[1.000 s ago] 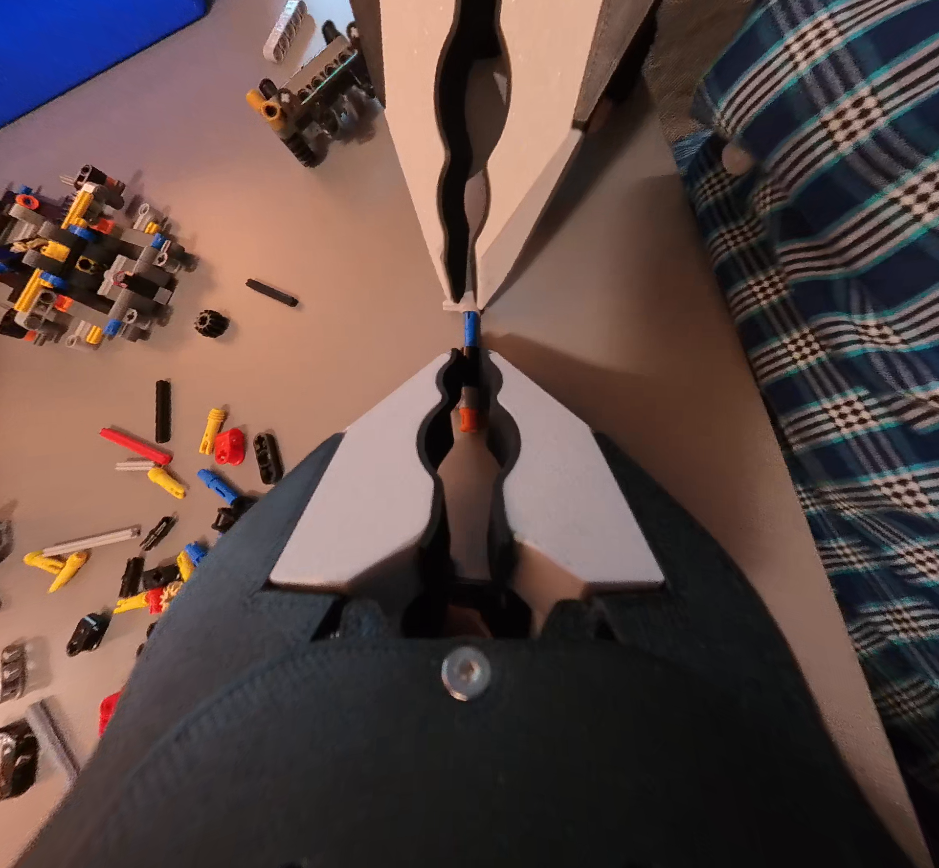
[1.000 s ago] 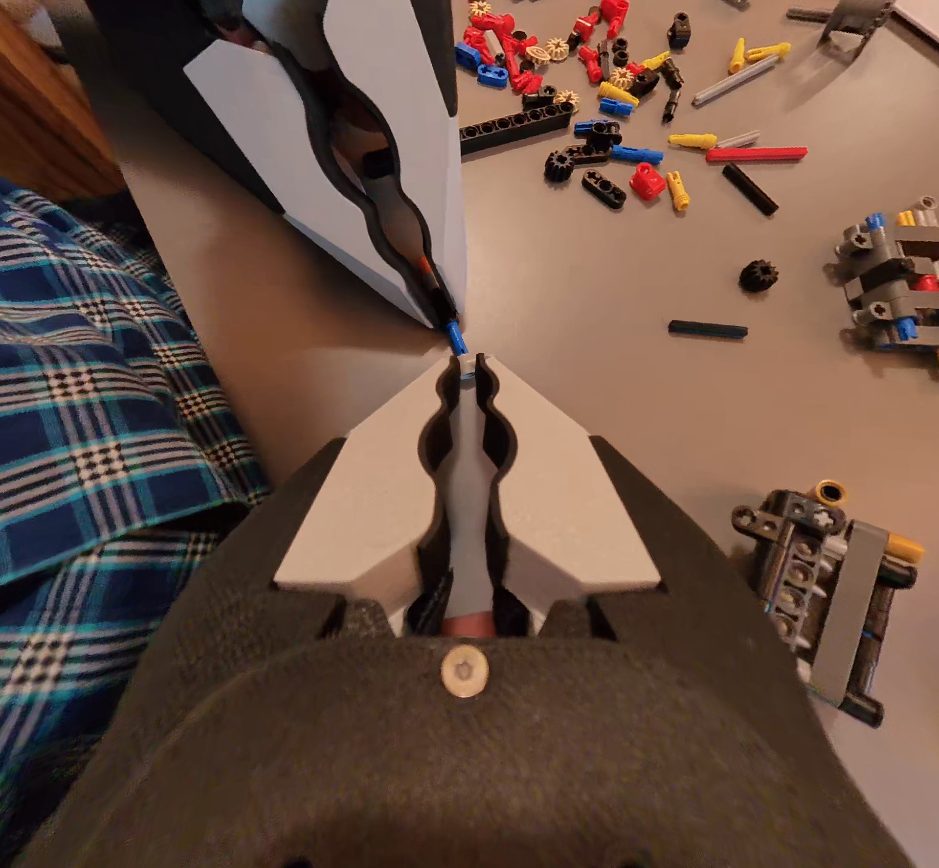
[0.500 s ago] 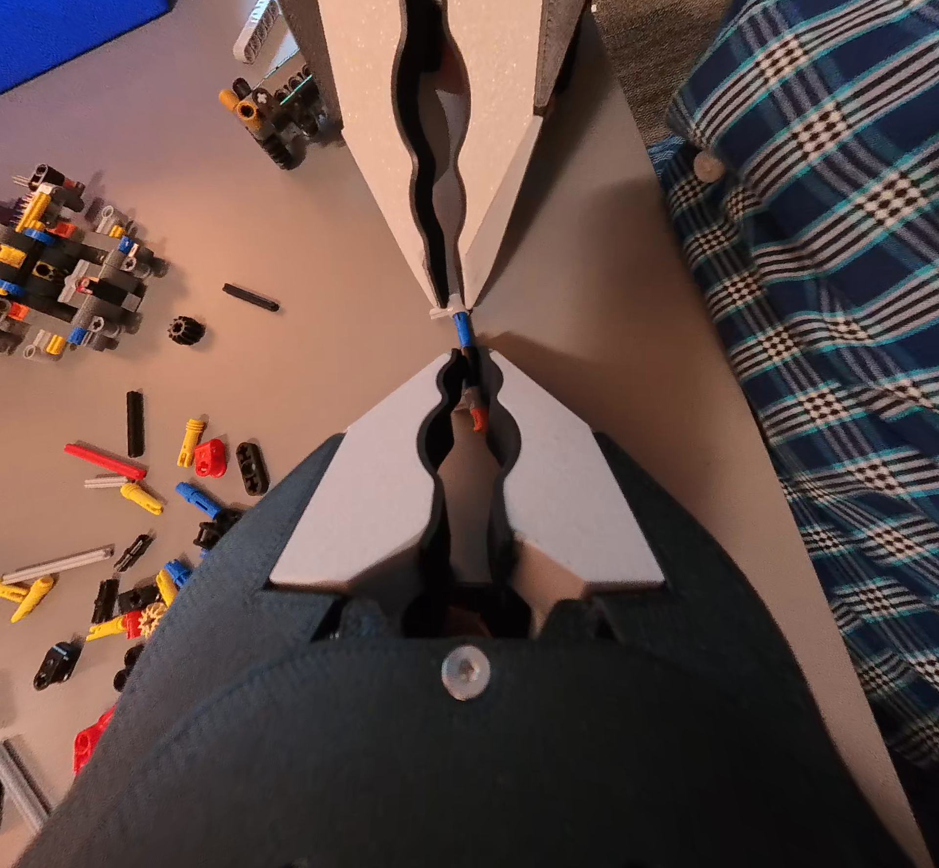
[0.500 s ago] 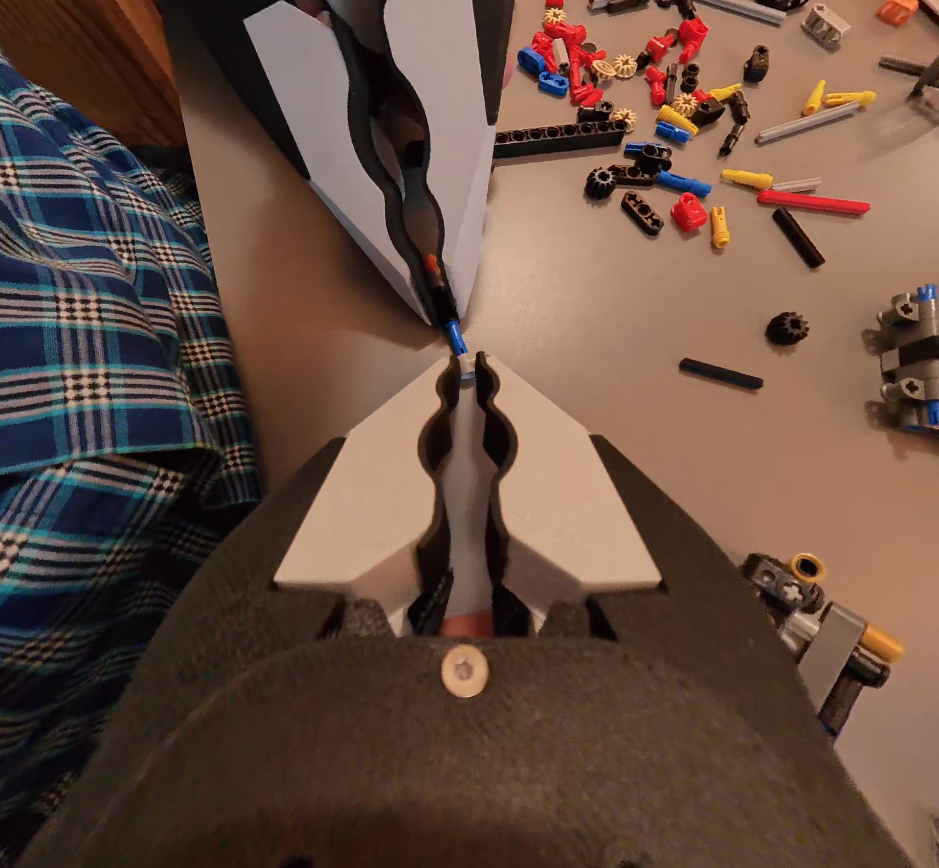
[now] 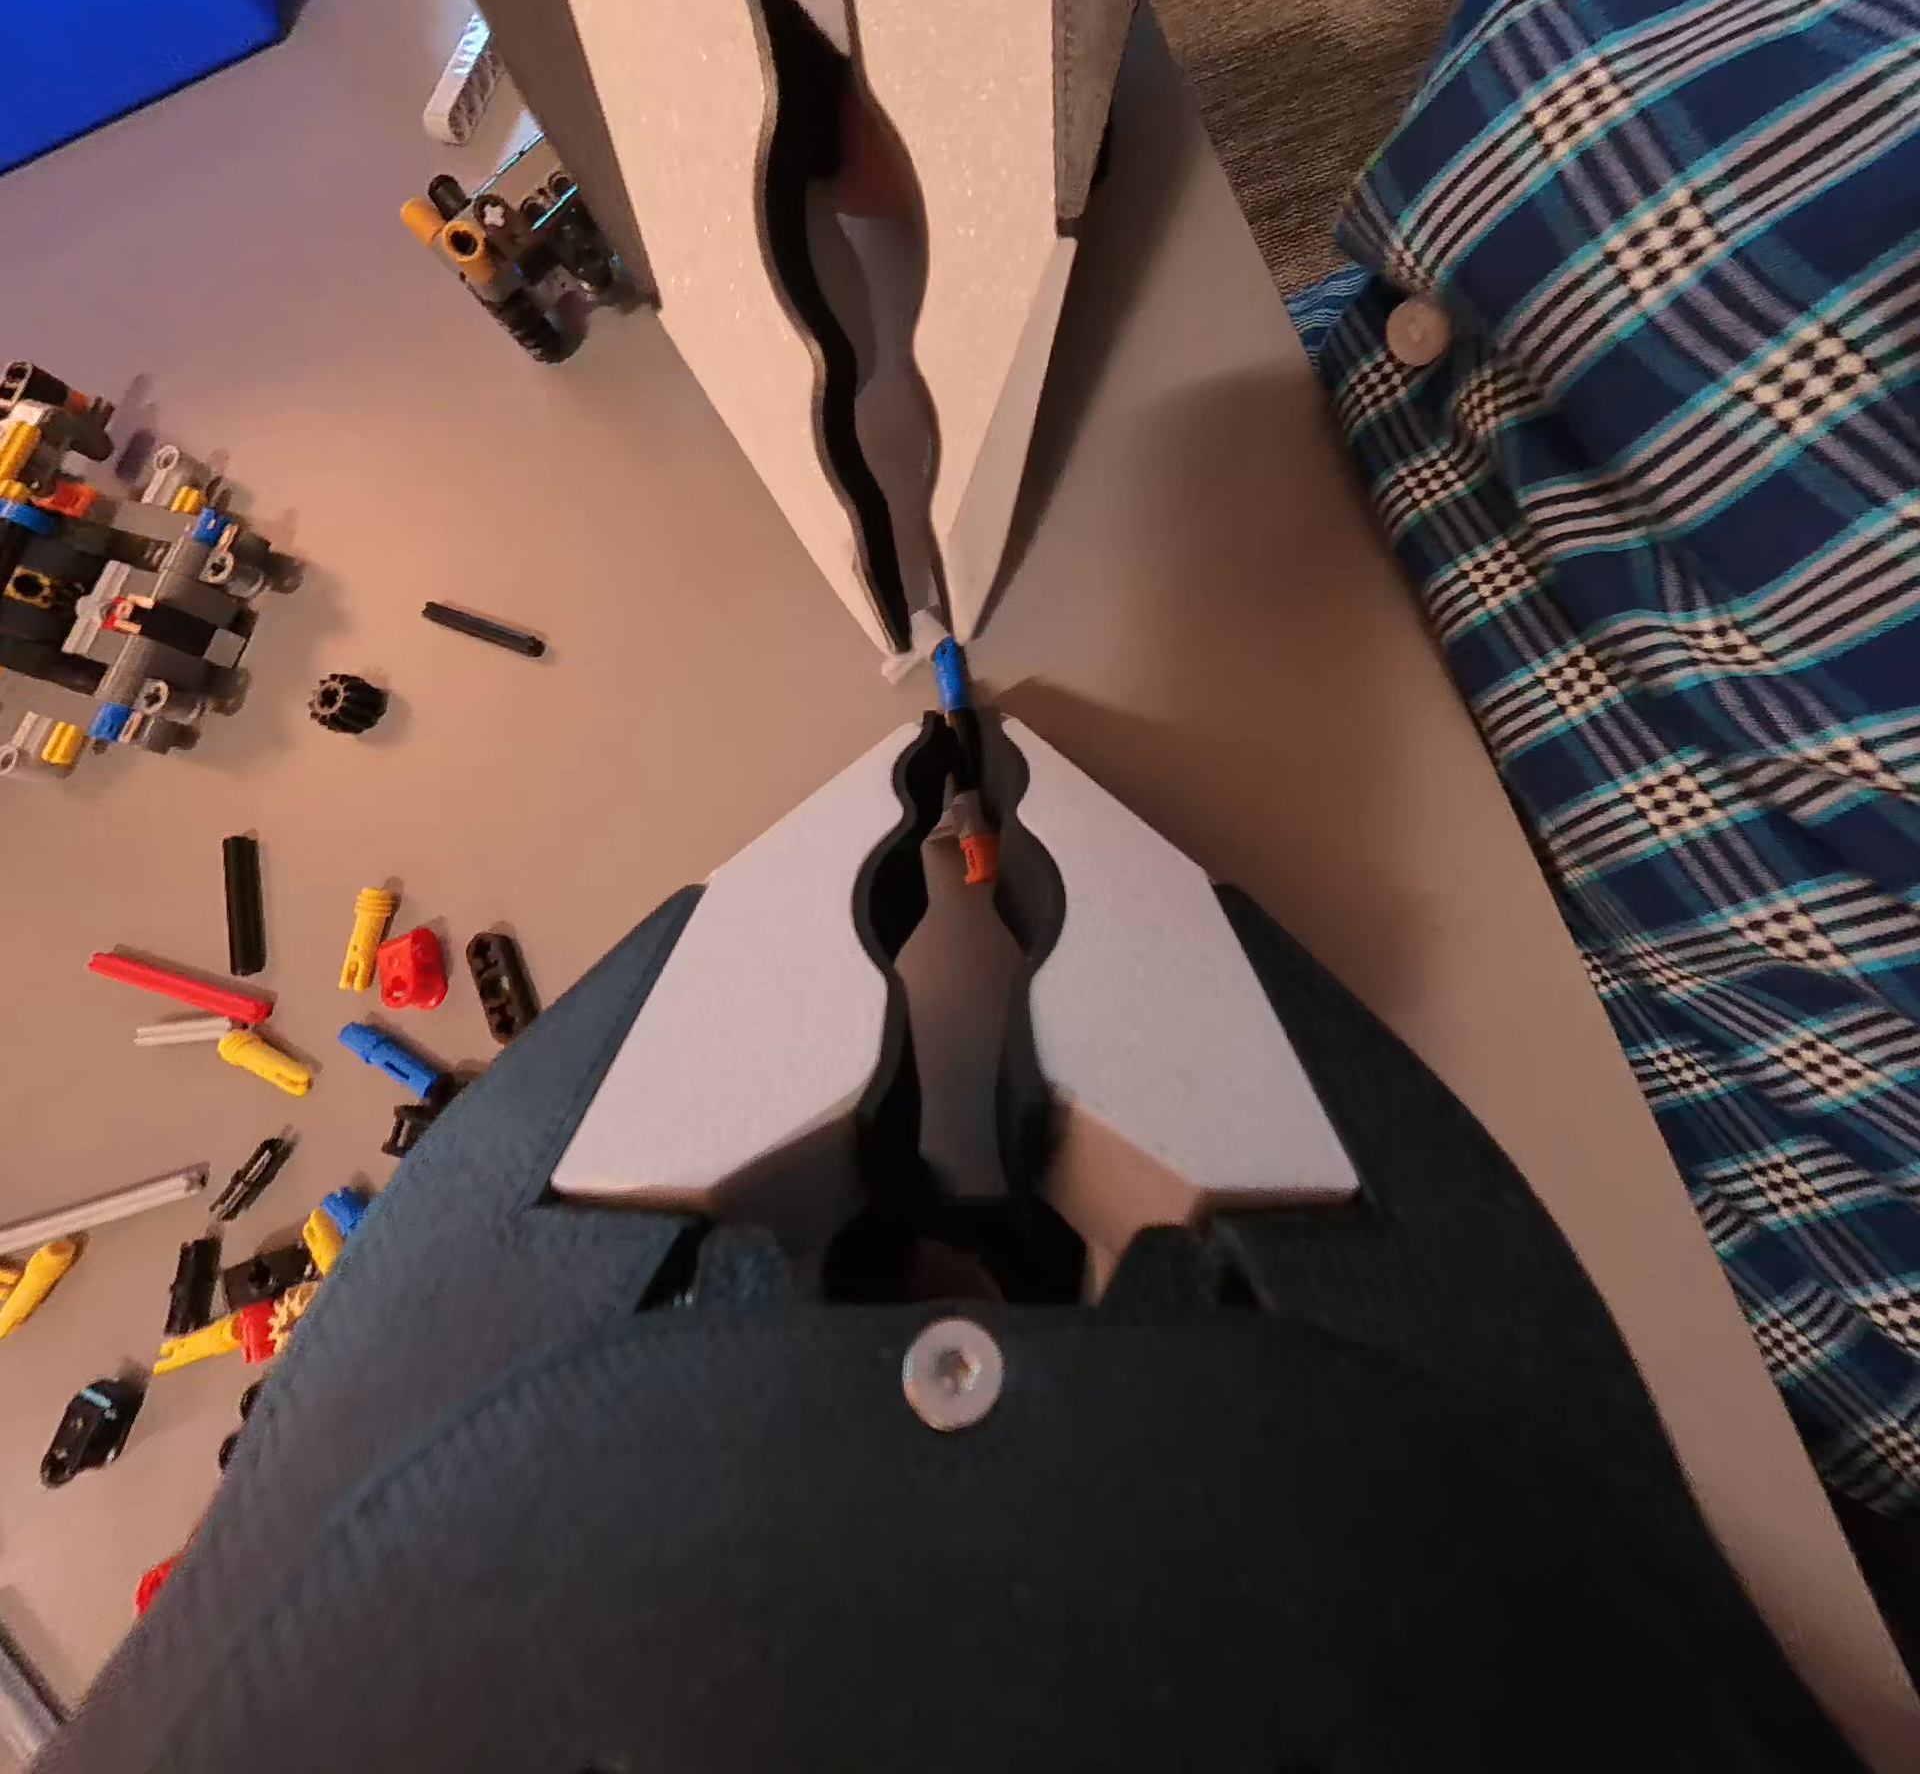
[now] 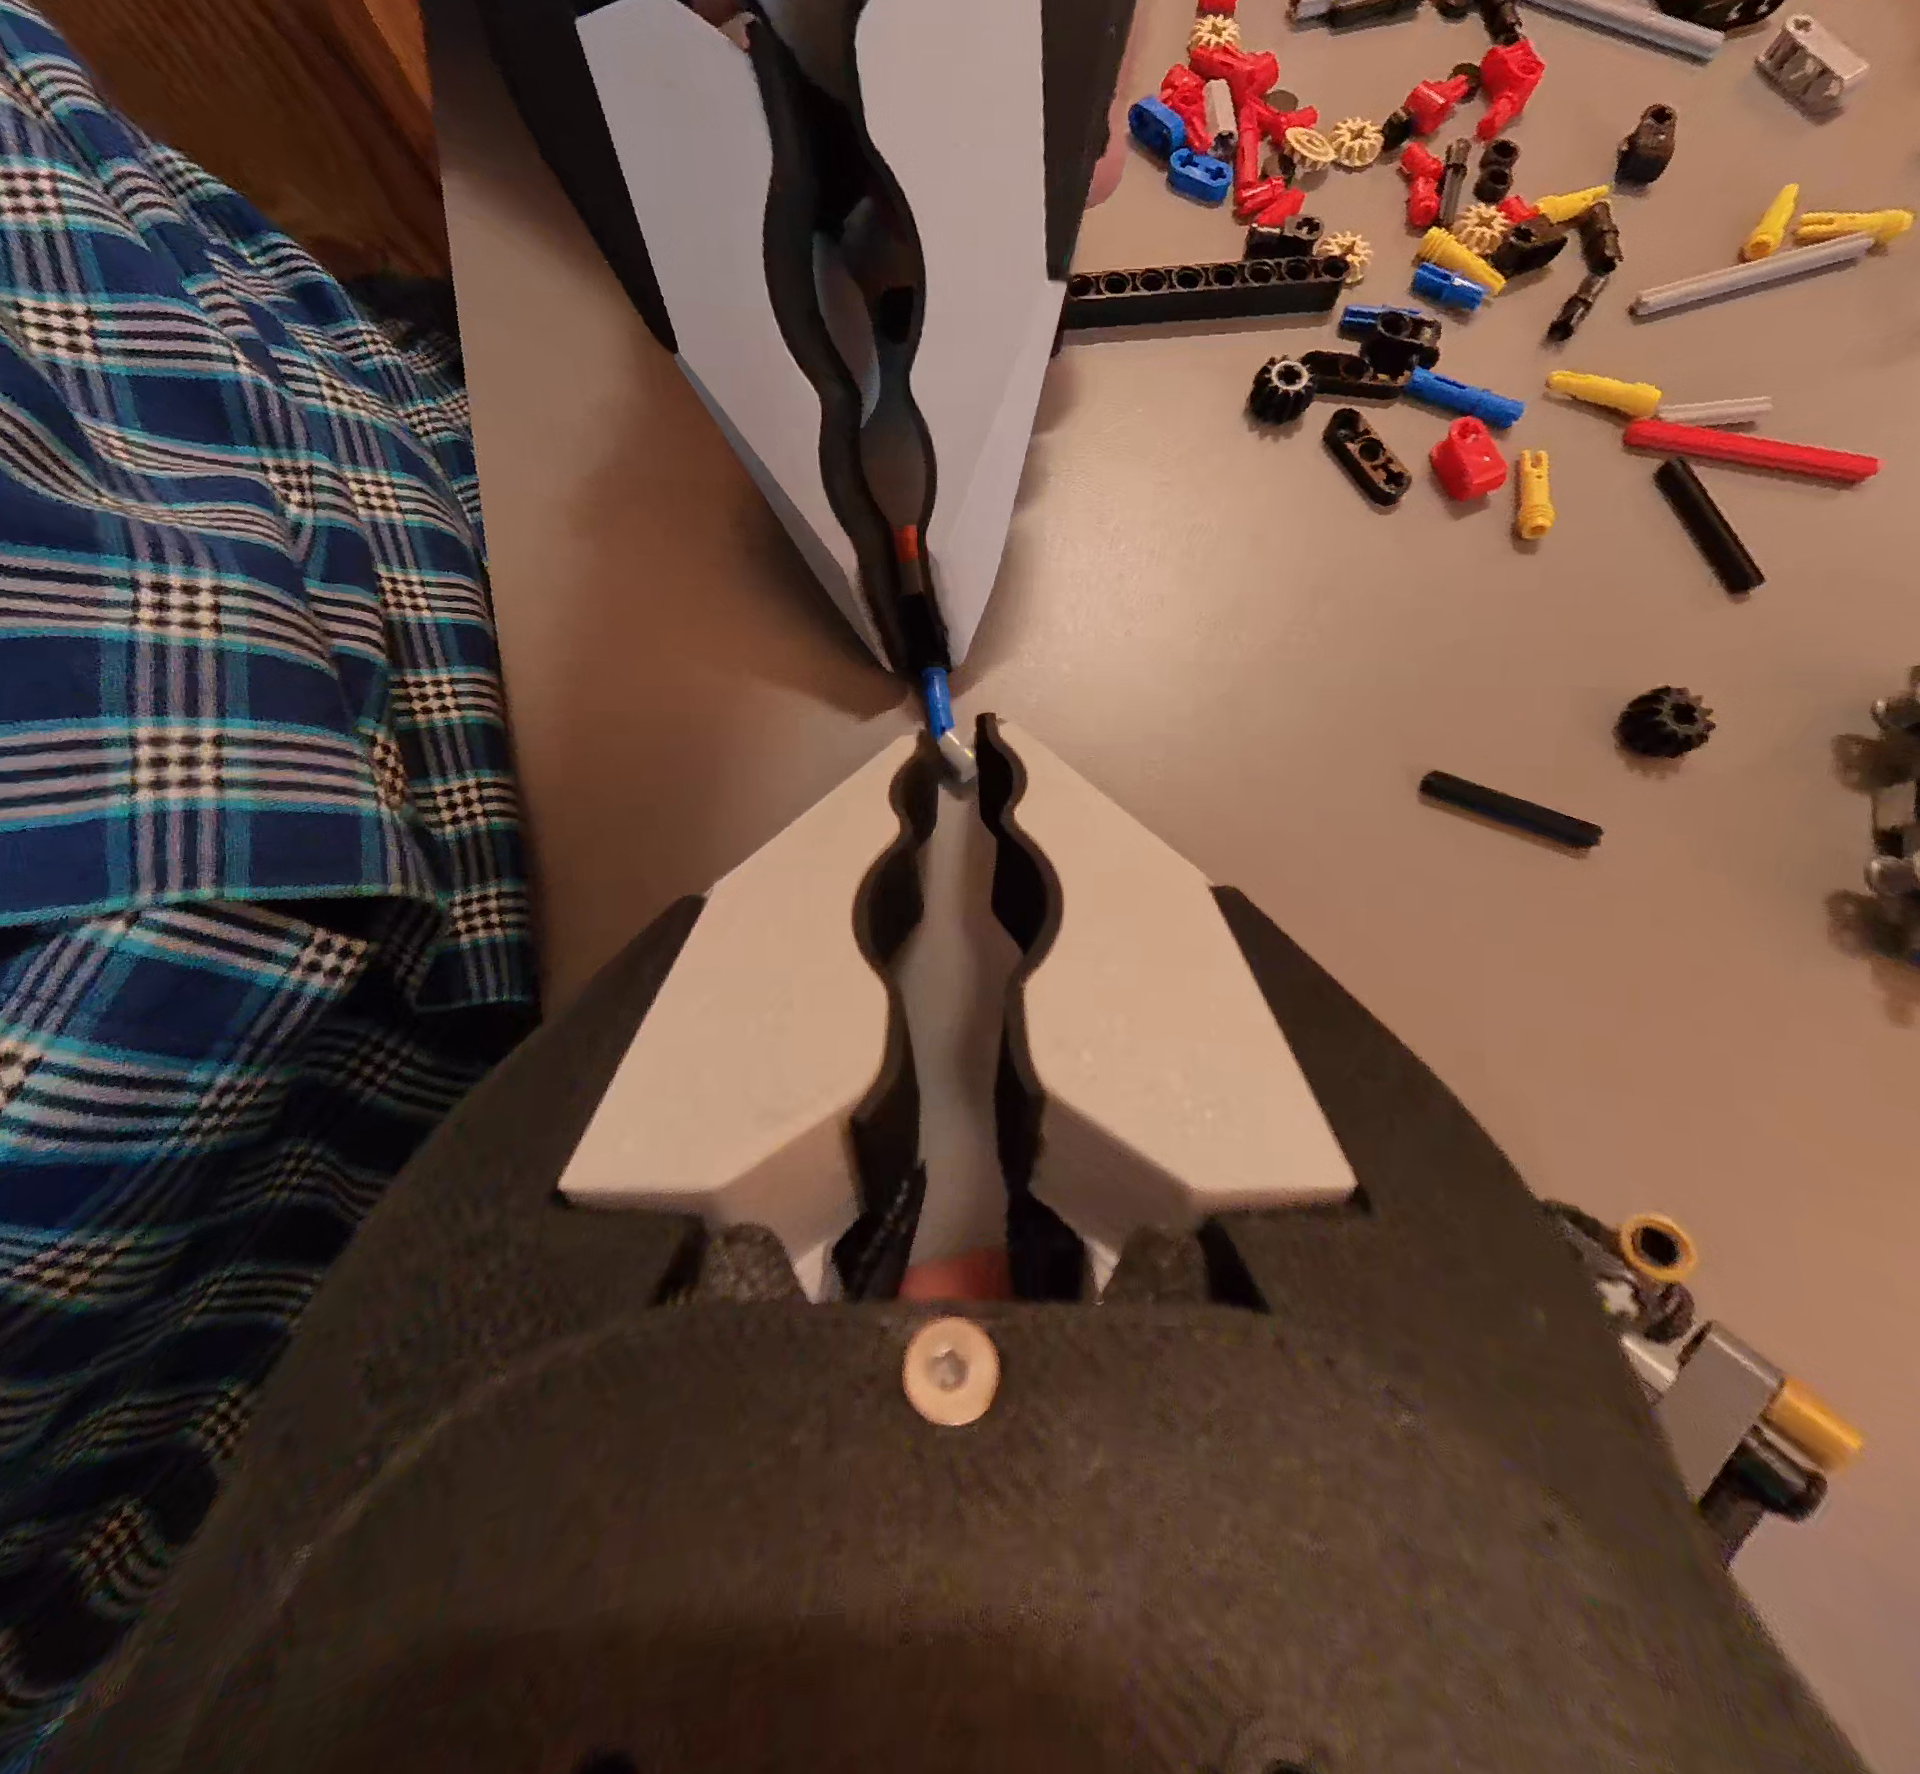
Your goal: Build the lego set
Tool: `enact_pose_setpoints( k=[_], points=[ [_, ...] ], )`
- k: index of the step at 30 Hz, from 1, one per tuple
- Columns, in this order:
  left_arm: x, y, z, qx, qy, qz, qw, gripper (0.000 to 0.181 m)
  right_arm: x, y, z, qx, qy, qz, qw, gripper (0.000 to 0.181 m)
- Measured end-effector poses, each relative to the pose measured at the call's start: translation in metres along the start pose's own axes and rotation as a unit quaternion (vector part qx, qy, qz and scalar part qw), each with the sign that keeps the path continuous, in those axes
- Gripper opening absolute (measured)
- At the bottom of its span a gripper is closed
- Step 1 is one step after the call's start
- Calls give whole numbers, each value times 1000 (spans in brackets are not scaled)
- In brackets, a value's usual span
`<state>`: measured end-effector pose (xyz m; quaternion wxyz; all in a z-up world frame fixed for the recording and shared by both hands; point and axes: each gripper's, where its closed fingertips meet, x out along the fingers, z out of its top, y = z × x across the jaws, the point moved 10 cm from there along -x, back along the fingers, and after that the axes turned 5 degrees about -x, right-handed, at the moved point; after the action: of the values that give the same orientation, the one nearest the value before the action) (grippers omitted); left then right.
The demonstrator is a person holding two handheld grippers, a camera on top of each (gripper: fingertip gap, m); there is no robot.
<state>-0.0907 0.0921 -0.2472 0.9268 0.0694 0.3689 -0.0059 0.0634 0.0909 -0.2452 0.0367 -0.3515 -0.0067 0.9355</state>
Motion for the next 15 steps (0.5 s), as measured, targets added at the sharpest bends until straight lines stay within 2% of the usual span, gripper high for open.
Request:
enact_pose_setpoints(
  k=[5,11,15],
  points=[
    [0,-1,0,-2,1,5,1000,5,1,2,1,11,3,-13,1000,5],
    [1,-5,1,-22,5,29,999,5,1,16,2,69,7,-90,994,6],
    [1,-7,1,-39,8,42,998,5,2,21,3,109,8,-116,987,6]
  ],
)
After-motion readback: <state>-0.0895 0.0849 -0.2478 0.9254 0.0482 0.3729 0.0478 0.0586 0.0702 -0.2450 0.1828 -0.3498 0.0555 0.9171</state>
